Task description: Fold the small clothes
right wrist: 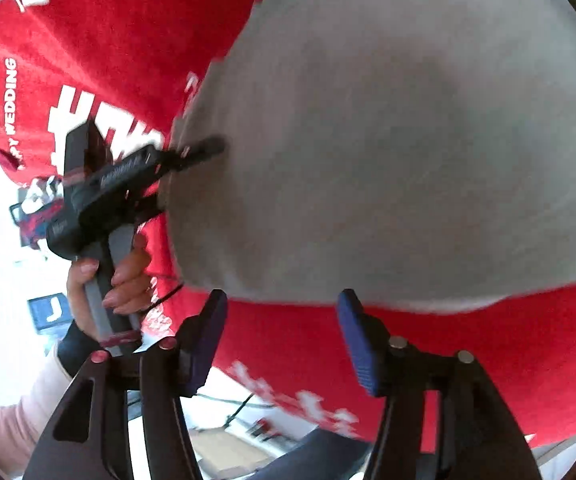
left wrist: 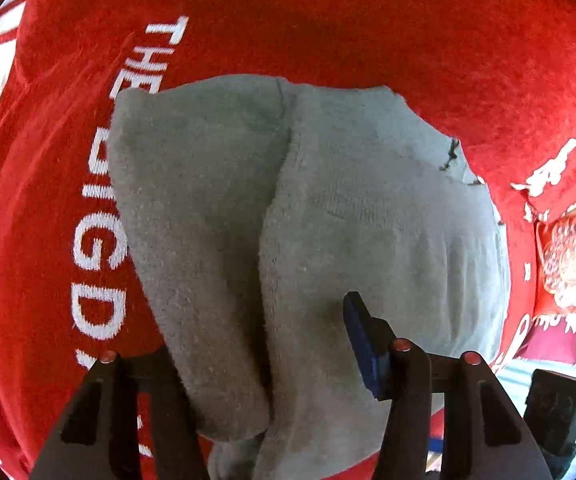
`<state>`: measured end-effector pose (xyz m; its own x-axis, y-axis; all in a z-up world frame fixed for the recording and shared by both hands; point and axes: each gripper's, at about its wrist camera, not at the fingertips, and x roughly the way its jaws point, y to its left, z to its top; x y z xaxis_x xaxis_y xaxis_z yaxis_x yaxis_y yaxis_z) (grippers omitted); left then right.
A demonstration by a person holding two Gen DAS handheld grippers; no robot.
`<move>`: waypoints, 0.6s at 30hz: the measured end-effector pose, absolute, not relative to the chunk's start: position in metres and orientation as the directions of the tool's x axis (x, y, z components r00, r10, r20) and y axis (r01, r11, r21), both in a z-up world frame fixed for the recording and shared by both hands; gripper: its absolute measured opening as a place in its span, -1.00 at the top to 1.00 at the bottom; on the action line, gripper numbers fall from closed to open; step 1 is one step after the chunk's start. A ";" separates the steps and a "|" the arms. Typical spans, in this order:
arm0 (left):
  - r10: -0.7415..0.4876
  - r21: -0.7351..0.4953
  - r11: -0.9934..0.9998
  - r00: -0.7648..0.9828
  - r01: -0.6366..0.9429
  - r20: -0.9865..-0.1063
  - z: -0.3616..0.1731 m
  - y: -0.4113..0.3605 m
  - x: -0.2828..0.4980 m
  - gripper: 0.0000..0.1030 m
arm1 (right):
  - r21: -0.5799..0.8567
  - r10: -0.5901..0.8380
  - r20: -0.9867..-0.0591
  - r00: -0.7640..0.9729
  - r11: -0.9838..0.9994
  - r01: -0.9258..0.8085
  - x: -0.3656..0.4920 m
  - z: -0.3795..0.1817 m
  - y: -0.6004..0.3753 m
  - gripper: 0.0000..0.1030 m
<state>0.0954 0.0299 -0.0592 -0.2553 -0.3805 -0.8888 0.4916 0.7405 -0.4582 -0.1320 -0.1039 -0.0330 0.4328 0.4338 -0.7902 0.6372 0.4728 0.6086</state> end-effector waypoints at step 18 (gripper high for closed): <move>-0.371 -0.413 0.774 -0.184 0.480 -0.910 -0.047 0.019 0.094 0.67 | 0.572 0.318 -0.820 0.476 0.479 0.666 -0.103 -0.074 -0.172 0.92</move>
<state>0.0941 0.0189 -0.0474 -0.1841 -0.3713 -0.9101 0.4797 0.7742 -0.4129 -0.1033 -0.1722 -0.0739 0.4759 0.3176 -0.8202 0.6660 0.4789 0.5719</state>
